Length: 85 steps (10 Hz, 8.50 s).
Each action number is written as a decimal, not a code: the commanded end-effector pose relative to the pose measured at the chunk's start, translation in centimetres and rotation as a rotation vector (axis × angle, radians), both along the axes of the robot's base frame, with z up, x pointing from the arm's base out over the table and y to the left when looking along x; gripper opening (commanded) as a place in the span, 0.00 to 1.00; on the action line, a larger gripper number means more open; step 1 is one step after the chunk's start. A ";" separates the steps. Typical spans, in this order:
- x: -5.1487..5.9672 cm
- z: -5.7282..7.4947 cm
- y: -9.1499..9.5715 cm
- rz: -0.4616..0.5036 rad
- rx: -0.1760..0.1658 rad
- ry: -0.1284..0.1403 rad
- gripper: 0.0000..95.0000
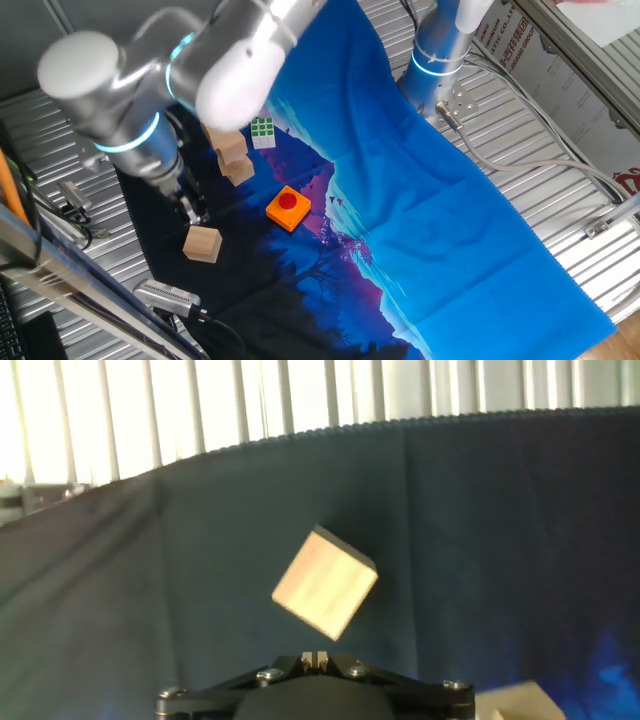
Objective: Stack the blocks in a vertical line of five
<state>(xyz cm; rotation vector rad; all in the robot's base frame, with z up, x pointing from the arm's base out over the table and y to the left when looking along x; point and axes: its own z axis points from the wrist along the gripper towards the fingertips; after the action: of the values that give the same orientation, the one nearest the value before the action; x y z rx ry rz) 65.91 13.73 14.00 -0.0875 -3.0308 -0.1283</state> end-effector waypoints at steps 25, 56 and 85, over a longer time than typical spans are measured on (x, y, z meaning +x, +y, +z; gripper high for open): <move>1.1 -5.0 -0.4 0.493 -0.120 -0.187 1.00; 2.3 -10.5 -0.6 0.687 -0.121 -0.219 0.00; -14.0 16.7 -10.2 0.328 -0.188 -0.165 0.00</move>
<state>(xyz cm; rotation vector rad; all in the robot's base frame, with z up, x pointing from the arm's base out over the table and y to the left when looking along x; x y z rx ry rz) 51.89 3.50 30.56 0.4332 -3.1665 0.1963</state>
